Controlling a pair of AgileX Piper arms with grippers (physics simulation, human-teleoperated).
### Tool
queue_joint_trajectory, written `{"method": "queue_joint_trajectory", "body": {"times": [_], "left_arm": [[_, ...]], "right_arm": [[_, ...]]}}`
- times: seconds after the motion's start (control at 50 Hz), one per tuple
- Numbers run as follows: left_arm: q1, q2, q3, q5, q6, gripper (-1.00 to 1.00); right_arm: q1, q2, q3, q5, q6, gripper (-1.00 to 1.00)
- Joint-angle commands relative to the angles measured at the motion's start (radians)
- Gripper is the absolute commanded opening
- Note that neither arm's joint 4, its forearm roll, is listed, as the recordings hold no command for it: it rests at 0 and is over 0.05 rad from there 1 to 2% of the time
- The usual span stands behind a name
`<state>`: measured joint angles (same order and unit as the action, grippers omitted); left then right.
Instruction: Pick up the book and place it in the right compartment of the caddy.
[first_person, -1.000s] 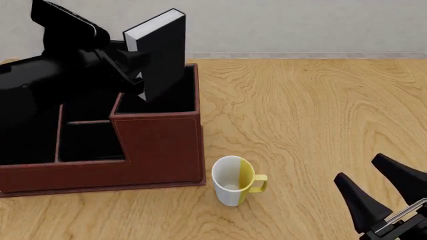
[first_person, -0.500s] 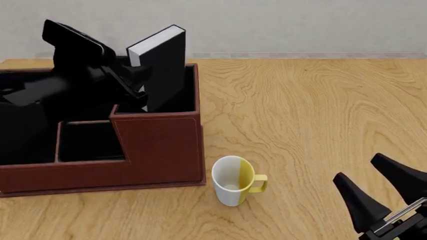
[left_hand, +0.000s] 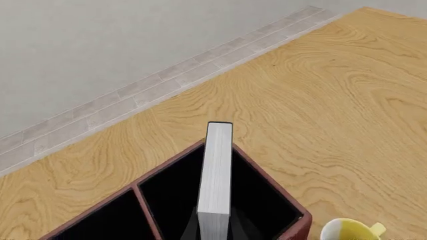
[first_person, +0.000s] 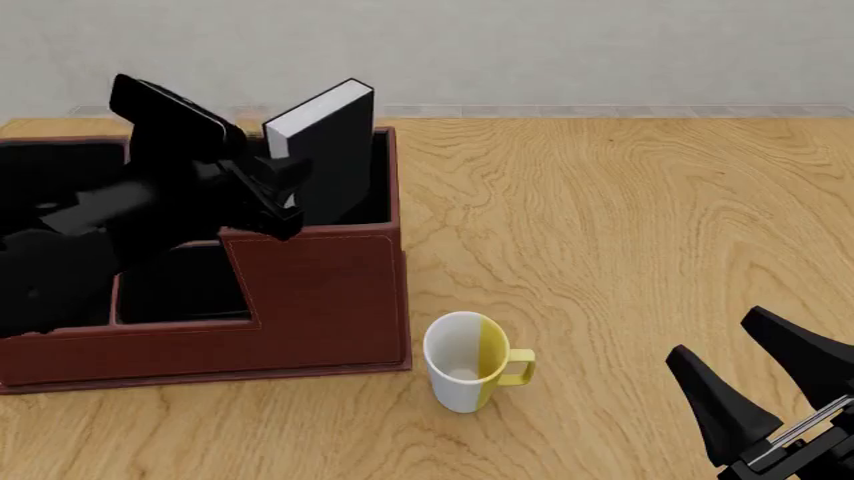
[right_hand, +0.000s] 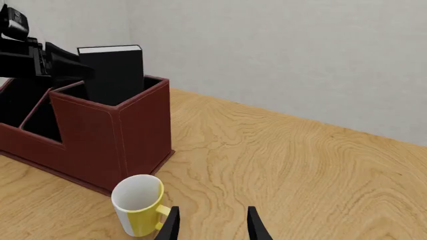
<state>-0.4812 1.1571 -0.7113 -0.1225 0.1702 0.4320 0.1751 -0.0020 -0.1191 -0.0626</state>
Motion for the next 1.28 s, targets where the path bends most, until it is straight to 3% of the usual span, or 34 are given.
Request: {"method": "queue_joint_trajectory", "body": {"times": [0.02,0.54,0.56,1.12,1.28], "left_arm": [[0.000,0.005,0.004,-0.021,0.021,-1.00],[0.010,0.015,0.004,-0.033,0.028,-1.00],[0.010,0.017,0.003,-0.032,0.025,1.00],[0.015,0.010,0.006,-0.035,0.029,1.00],[0.009,-0.055,-0.017,0.012,0.026,1.00]], "right_arm": [[0.000,0.000,0.001,0.001,0.000,1.00],[0.001,0.004,0.001,-0.002,0.004,1.00],[0.000,0.005,0.001,-0.003,0.004,1.00],[0.000,-0.001,0.001,0.001,0.005,1.00],[-0.002,-0.002,0.000,0.002,0.003,1.00]]}}
